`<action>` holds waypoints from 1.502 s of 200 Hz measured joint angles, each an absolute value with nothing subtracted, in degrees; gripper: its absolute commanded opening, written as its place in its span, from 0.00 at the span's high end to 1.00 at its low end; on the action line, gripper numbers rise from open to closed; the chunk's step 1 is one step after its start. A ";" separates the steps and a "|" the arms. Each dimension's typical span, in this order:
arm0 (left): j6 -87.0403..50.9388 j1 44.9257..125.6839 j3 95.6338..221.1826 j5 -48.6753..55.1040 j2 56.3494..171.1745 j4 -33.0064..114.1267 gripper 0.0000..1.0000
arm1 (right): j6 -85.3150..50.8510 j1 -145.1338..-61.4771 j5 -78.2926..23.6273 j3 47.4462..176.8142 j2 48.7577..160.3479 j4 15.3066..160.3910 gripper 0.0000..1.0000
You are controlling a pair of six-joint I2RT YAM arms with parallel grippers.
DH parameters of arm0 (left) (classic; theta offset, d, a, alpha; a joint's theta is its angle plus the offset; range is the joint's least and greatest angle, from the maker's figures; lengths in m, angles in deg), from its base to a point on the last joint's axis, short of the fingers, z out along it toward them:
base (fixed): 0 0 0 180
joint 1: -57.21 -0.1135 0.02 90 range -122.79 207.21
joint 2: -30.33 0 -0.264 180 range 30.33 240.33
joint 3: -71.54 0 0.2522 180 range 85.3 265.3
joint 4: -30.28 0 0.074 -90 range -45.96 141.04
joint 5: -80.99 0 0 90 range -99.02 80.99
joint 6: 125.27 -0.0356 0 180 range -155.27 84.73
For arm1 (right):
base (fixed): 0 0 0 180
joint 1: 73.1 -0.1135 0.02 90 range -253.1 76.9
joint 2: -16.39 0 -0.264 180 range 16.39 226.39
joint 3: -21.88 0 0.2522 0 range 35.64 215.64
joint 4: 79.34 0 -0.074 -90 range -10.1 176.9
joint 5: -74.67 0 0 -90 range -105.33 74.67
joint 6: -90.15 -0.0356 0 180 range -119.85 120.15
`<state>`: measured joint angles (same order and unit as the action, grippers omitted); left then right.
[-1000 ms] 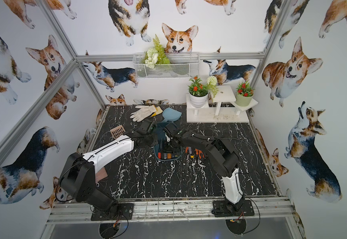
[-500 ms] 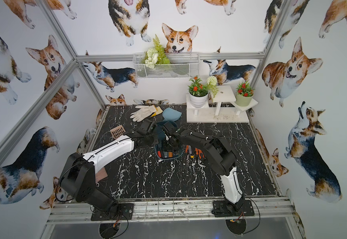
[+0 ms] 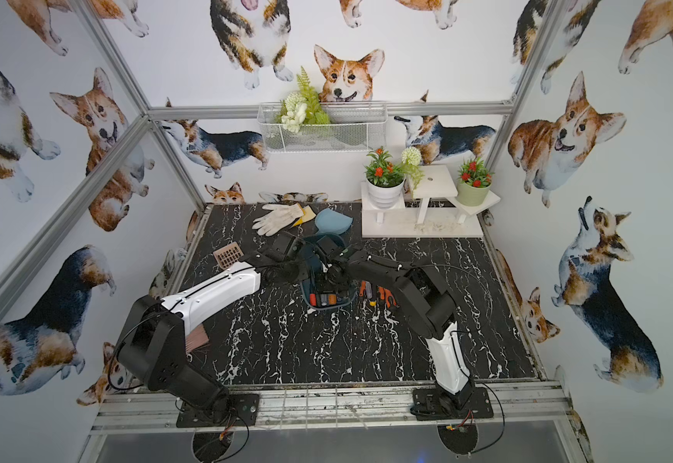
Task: Take out the screwdriver from the storage box
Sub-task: Pick up the screwdriver from the storage box, then place the screwdriver at the center of the board.
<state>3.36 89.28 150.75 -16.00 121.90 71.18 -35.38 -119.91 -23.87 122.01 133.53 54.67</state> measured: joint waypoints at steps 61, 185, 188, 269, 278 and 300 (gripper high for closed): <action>3.58 89.32 150.75 -15.69 122.12 70.65 1.00 | -34.48 -119.91 -22.82 121.07 132.07 54.74 1.00; 3.49 89.22 150.78 -16.37 122.73 71.64 1.00 | -34.46 -119.28 -21.38 119.80 127.43 54.74 1.00; 3.51 89.22 150.78 -16.37 122.73 71.64 1.00 | -34.46 -119.25 -21.38 119.78 127.32 54.74 1.00; 3.49 89.22 150.78 -16.52 122.73 71.64 1.00 | -34.83 -115.28 -23.80 115.25 121.64 56.75 1.00; 3.49 89.22 150.78 -16.52 122.73 71.66 1.00 | -34.98 -114.18 -24.42 114.14 120.53 57.27 1.00; 3.49 89.22 150.78 -16.52 122.73 71.66 1.00 | -34.98 -112.30 -24.59 112.19 117.86 57.93 1.00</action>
<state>3.49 89.22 150.78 -16.52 122.73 71.66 -34.98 -112.30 -24.59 112.19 117.86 57.93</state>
